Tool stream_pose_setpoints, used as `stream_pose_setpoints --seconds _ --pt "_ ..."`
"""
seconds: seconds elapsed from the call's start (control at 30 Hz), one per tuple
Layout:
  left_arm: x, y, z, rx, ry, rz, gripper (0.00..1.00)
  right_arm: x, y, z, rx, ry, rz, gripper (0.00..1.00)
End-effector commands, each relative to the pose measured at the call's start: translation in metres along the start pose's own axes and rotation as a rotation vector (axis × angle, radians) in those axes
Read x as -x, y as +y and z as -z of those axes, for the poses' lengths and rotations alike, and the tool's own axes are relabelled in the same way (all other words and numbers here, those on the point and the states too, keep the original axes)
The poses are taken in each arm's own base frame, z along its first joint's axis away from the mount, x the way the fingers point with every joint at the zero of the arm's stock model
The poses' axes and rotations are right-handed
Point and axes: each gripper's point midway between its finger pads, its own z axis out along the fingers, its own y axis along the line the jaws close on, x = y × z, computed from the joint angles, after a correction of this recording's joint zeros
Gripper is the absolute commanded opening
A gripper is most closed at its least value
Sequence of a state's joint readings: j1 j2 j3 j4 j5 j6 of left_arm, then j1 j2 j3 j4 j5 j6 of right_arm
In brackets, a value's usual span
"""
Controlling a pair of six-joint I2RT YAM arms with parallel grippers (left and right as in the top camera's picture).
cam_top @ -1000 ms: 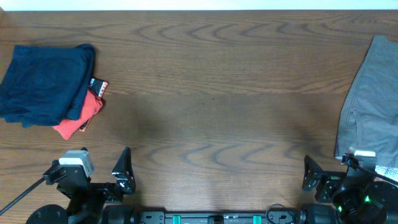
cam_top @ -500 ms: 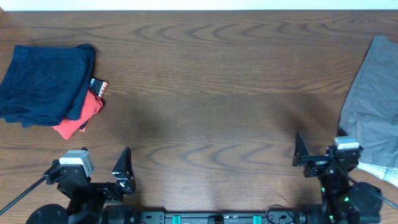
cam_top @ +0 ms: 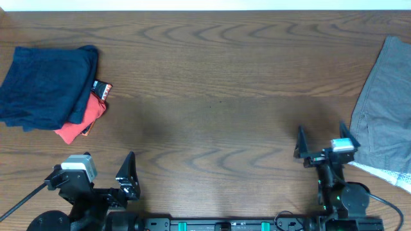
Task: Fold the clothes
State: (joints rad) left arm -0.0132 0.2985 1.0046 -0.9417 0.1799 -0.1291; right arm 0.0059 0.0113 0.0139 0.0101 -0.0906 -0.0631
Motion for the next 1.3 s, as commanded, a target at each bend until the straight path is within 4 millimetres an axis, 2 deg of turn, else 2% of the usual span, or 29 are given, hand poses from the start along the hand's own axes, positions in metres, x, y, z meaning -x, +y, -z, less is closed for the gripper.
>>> stream_pose_setpoints --seconds 0.0,0.03,1.17,1.27 --pt "-0.0005 0.0001 -0.0005 0.000 0.001 -0.012 0.98 -0.0137 0.0034 0.0002 0.015 0.047 0.020 0.99" --pt "-0.0003 0.0000 -0.0004 0.000 0.000 -0.012 0.98 -0.0217 0.0040 0.0007 0.018 0.079 0.016 0.99" --pt "-0.0004 0.0000 -0.0005 0.000 0.001 -0.012 0.98 -0.0215 0.0039 0.0006 0.017 0.078 0.009 0.99" --pt "-0.0054 0.0036 -0.0009 0.018 0.019 -0.021 0.98 -0.0215 0.0039 0.0006 0.017 0.078 0.009 0.99"
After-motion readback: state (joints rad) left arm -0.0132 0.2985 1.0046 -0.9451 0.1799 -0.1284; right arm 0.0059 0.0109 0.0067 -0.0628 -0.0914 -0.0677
